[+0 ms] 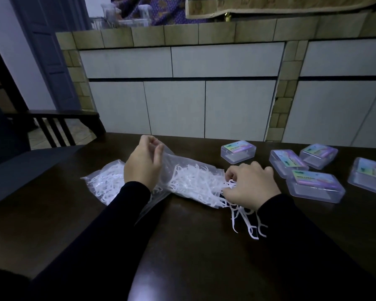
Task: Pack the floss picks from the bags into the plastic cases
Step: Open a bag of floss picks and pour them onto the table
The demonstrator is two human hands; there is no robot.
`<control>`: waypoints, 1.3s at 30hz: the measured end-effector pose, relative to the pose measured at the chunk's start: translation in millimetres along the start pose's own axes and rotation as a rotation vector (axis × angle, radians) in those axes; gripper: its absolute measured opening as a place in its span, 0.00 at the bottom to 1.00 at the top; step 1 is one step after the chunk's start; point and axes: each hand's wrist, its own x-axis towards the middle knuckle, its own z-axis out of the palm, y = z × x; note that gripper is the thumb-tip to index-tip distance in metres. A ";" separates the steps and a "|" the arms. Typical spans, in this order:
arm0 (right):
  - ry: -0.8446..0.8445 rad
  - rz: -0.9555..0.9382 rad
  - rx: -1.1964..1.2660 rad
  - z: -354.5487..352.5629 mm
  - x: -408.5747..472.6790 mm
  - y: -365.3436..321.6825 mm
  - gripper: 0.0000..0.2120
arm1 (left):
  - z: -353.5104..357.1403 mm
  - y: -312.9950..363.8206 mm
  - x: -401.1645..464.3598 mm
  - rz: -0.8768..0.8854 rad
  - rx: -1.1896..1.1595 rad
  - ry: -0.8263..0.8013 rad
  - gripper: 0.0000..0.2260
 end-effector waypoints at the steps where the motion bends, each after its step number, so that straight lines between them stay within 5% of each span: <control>1: 0.018 -0.018 0.003 0.7 -0.2 -1.1 0.16 | 0.0 0.2 -0.3 0.014 0.033 -0.001 0.05; 6: 0.031 -0.124 0.128 3.5 -3.0 -7.8 0.22 | -0.8 -1.5 0.2 0.094 0.239 0.018 0.10; 15: 0.067 -0.006 0.098 -1.2 1.6 8.4 0.08 | -2.4 -2.6 0.8 0.089 0.359 0.034 0.12; 21: 0.140 -0.081 0.088 -2.5 -1.8 2.2 0.15 | -2.6 3.9 -0.6 0.076 0.312 0.047 0.12; 25: 0.035 -0.157 0.096 3.7 -3.6 -8.1 0.23 | -2.3 4.6 -2.5 0.039 0.231 0.044 0.12; 34: -0.041 0.030 -0.006 -11.7 1.9 14.7 0.10 | -0.1 1.0 -3.6 -0.064 0.092 0.058 0.12; 39: 0.075 -0.132 0.129 -9.2 -0.7 5.1 0.15 | 2.4 6.0 -5.1 -0.056 0.042 0.068 0.12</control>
